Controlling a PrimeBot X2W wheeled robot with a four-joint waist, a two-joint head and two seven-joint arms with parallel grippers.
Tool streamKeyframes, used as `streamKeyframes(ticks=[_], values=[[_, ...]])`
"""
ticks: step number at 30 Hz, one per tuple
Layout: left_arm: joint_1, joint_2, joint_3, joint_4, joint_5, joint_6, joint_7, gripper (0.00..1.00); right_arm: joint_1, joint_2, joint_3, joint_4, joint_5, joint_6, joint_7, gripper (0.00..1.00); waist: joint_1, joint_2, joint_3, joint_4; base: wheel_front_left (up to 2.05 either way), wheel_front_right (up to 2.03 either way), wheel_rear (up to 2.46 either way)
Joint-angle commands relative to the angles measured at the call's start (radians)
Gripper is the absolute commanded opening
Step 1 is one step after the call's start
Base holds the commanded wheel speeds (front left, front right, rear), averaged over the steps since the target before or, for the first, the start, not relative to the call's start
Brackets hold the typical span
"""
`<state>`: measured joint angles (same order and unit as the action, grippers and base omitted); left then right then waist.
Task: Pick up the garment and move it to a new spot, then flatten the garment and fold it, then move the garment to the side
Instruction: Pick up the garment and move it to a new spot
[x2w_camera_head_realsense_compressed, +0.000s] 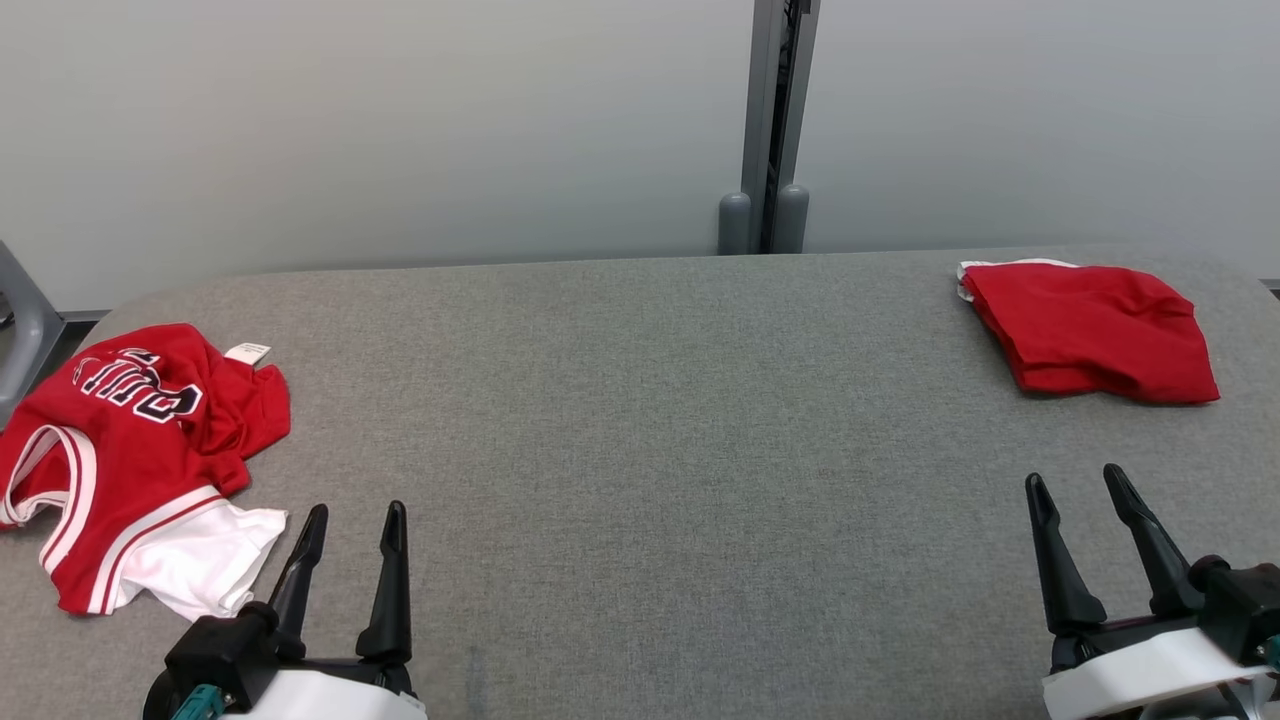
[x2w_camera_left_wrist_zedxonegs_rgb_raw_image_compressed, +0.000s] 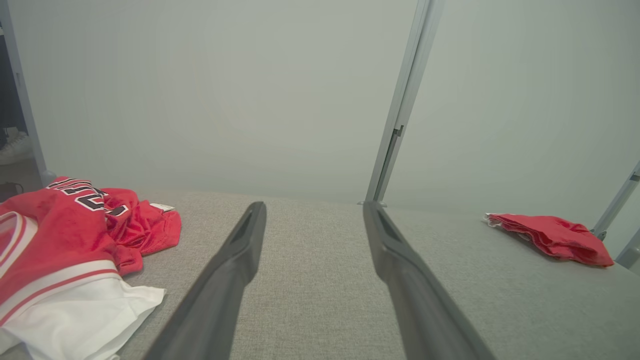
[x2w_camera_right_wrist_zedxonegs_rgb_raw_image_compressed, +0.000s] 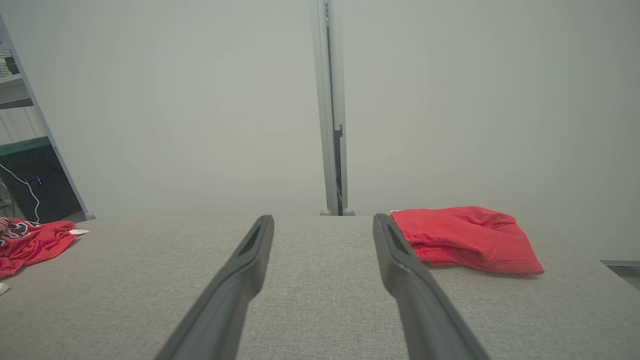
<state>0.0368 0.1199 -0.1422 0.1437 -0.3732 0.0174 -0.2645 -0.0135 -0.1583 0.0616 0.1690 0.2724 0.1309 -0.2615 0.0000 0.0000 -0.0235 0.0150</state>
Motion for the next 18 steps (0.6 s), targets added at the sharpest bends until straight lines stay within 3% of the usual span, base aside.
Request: streamKeyframes(ticks=[1,10,18], values=[[0.002,0.004,0.007,0.003,0.005,-0.007,-0.002,1.0,0.006,-0.001,-0.004,-0.008,-0.004,0.0,-0.002,1.0,0.0,0.0,0.0,0.001,0.0,0.0,0.0],[-0.007,-0.009,0.027,0.015,0.029,-0.024,-0.002,1.0,0.002,-0.001,0.014,0.001,0.004,0.0,-0.002,1.0,0.0,0.0,-0.007,0.078,0.0,0.0,0.0],[-0.006,0.0,0.049,0.032,0.046,-0.018,-0.002,1.0,-0.002,0.016,0.063,0.021,0.011,0.0,-0.002,1.0,0.0,0.0,-0.021,0.206,0.0,0.0,0.0]])
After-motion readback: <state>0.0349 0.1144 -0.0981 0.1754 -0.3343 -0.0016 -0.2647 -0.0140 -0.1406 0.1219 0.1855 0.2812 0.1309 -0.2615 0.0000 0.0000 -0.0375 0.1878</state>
